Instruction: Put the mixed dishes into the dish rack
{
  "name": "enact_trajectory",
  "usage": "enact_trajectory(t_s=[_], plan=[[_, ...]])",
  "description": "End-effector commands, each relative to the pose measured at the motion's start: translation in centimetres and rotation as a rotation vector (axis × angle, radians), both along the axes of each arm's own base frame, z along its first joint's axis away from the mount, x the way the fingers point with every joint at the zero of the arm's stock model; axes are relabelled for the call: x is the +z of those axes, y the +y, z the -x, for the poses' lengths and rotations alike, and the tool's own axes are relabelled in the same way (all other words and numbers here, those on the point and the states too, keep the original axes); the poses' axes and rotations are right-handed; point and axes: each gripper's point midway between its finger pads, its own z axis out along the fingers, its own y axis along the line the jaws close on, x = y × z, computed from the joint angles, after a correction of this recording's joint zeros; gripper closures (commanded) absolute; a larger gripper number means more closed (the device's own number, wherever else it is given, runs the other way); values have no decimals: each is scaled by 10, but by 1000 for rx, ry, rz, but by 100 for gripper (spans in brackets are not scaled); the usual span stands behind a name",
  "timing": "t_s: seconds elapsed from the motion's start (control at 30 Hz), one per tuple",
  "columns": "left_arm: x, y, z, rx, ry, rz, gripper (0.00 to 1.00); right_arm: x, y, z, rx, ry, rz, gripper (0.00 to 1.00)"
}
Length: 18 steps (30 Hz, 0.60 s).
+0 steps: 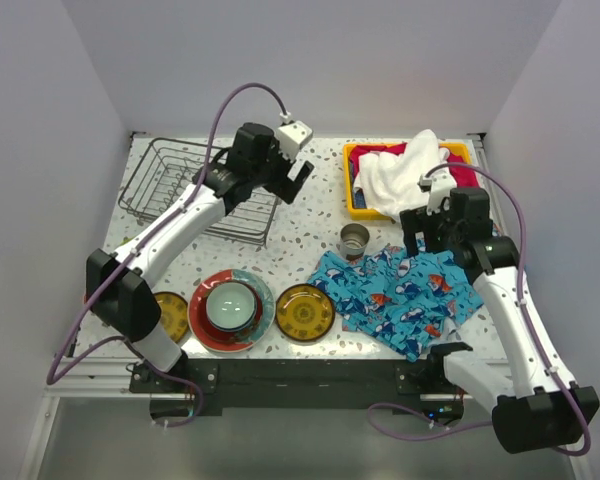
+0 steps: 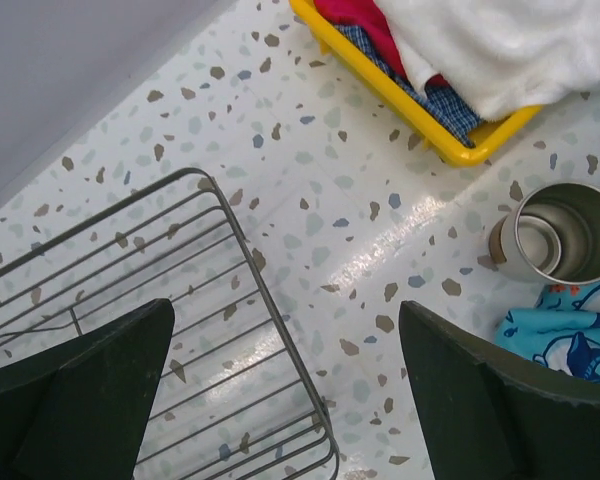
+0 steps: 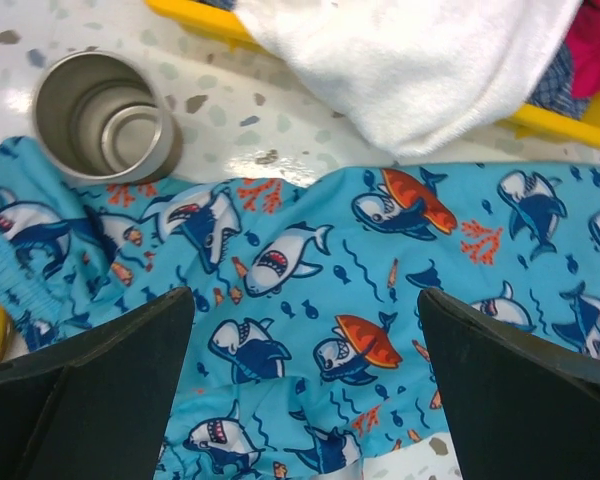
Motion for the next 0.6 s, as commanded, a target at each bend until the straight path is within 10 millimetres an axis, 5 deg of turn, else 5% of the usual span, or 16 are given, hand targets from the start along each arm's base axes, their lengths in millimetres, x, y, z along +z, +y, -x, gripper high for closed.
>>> enact_trajectory(t_s=[0.0, 0.27, 0.37, 0.47, 0.57], plan=[[60, -3, -15, 49, -134, 85, 0, 8, 38, 12, 274, -1, -70, 1], [49, 18, -5, 70, -144, -1, 0, -3, 64, 14, 487, 57, -109, 2], [39, 43, -5, 128, -157, -84, 0, -20, 79, 31, 687, 132, -125, 13], [31, 66, -4, 176, -165, -142, 0, -43, 85, 42, 780, 222, -138, 94], [19, 86, -5, 215, -139, -156, 0, -64, 90, 51, 870, 308, -158, 100]])
